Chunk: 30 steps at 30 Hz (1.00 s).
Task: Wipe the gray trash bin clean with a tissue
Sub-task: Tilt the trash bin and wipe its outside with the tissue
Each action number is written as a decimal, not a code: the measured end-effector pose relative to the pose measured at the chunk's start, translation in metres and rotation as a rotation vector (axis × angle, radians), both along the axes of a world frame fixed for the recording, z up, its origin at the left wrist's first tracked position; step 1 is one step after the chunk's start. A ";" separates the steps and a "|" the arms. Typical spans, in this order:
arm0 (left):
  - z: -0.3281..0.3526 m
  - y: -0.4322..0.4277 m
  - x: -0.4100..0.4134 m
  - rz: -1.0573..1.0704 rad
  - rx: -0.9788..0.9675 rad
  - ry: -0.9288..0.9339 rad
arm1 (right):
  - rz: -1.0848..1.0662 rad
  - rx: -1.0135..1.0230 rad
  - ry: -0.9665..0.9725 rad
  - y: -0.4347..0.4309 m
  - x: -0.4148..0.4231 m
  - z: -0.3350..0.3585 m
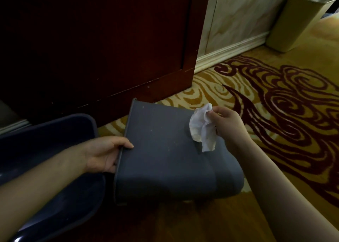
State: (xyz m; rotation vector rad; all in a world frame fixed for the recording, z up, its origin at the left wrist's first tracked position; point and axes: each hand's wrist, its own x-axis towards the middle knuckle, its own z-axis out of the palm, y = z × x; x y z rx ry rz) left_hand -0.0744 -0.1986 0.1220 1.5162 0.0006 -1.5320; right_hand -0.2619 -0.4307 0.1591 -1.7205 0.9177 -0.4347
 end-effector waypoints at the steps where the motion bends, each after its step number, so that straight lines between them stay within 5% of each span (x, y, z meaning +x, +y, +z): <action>1: -0.001 0.000 0.003 0.023 -0.022 0.002 | -0.013 -0.009 -0.003 0.000 0.001 -0.001; 6: 0.008 -0.031 0.017 0.163 -0.097 -0.169 | -0.066 -0.209 -0.054 0.031 0.024 -0.004; 13: 0.008 -0.057 0.020 0.286 -0.073 -0.147 | 0.524 -0.770 0.152 0.117 0.058 -0.048; 19: 0.007 -0.046 0.031 0.259 -0.065 -0.108 | 0.455 -0.807 0.218 0.074 0.026 -0.056; 30: 0.020 -0.046 0.051 0.141 0.002 -0.157 | -0.083 -0.634 0.480 -0.003 -0.025 -0.044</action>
